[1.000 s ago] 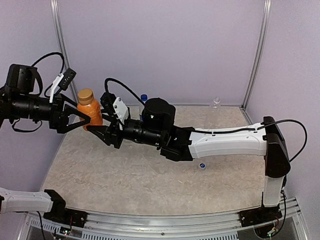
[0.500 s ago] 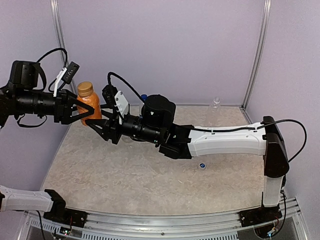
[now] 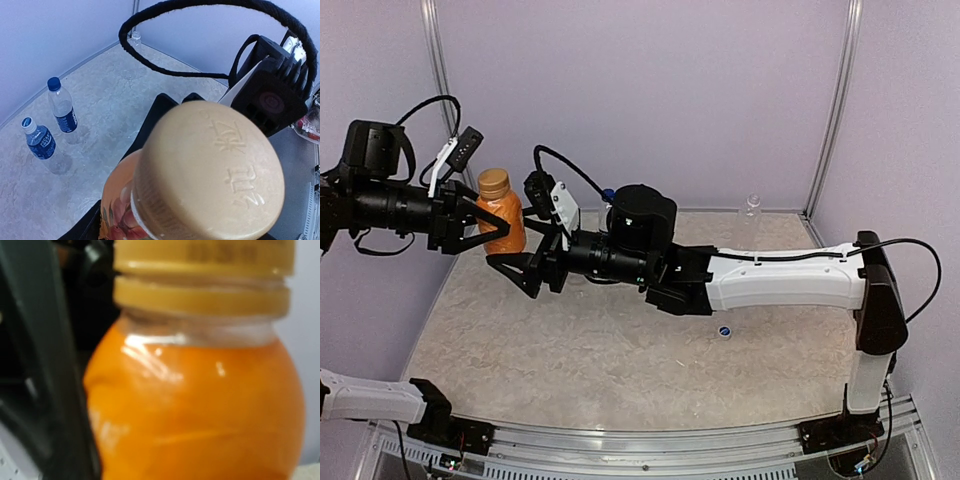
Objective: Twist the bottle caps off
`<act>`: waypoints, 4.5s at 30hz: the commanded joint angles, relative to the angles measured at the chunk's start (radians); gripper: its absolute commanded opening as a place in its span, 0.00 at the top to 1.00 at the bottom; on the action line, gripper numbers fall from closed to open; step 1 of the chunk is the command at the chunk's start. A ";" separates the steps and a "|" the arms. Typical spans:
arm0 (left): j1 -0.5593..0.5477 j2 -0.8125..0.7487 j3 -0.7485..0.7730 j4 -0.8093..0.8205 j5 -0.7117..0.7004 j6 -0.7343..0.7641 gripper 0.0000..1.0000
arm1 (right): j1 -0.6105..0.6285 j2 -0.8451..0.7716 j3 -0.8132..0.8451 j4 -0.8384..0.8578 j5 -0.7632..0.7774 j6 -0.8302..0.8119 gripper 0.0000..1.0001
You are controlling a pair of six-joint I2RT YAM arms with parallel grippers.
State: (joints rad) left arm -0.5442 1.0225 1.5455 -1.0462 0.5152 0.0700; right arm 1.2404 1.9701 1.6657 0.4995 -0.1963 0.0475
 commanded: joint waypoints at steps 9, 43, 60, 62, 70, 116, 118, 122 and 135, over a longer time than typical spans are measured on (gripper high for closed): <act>-0.009 0.023 0.003 -0.112 -0.585 0.517 0.80 | -0.006 -0.233 -0.040 -0.374 0.128 -0.051 0.10; -0.071 0.036 0.004 -0.058 -0.590 0.525 0.80 | -0.011 0.173 0.476 -0.462 0.232 0.095 0.91; 0.246 0.097 0.122 -0.367 -0.482 0.334 0.01 | -0.103 0.016 0.258 -0.397 0.338 0.206 1.00; 0.329 0.092 0.129 -0.397 -0.414 0.330 0.01 | -0.104 0.009 0.239 -0.390 0.343 0.213 1.00; 0.251 -0.252 -0.126 -0.122 -0.167 0.500 0.04 | -0.079 -0.069 0.042 -0.178 0.230 0.361 1.00; -0.158 -0.361 -0.661 0.333 -0.489 0.635 0.65 | -0.064 -0.135 -0.075 -0.279 0.008 0.471 0.01; -0.161 -0.372 -0.671 0.342 -0.506 0.670 0.65 | -0.080 -0.143 -0.078 -0.346 -0.017 0.493 0.01; -0.161 -0.364 -0.661 0.357 -0.541 0.721 0.66 | -0.089 -0.143 -0.078 -0.413 -0.070 0.519 0.03; -0.163 -0.310 -0.666 0.380 -0.581 0.782 0.66 | -0.091 -0.092 -0.038 -0.388 -0.189 0.543 0.21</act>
State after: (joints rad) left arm -0.7002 0.7002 0.8757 -0.6949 -0.0463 0.8303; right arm 1.1446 1.8561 1.5940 0.1169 -0.3298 0.5858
